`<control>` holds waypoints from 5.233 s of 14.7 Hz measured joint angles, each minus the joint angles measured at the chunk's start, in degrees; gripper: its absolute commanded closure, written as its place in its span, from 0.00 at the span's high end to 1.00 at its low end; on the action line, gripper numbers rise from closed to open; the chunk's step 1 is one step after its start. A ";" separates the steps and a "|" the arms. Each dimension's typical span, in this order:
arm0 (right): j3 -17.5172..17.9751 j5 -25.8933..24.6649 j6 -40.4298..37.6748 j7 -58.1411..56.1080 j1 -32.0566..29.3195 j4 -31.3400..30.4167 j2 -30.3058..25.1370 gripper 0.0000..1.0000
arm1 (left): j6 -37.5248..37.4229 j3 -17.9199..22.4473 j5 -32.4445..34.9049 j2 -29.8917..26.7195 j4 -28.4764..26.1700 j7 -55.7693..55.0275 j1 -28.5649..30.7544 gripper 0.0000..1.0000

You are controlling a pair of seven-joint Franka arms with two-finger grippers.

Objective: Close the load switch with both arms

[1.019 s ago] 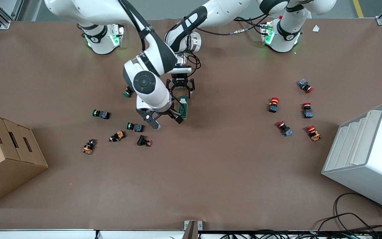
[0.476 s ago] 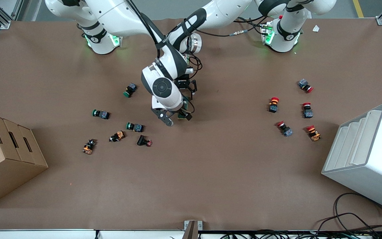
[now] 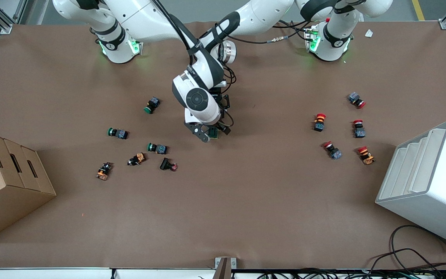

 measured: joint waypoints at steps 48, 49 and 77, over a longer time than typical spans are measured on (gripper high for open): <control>-0.20 1.20 1.59 -3.70 -4.35 6.37 2.28 1.00 | -0.23 1.76 1.64 0.05 0.27 -0.64 0.21 1.00; -0.20 1.20 1.81 -4.03 -4.53 6.44 2.48 1.00 | -0.23 1.76 1.64 0.05 0.27 -0.64 0.21 1.00; -1.28 -11.49 -26.62 -48.76 -28.60 13.61 -6.76 1.00 | 1.60 1.90 -1.97 -0.58 6.24 -0.96 0.52 1.00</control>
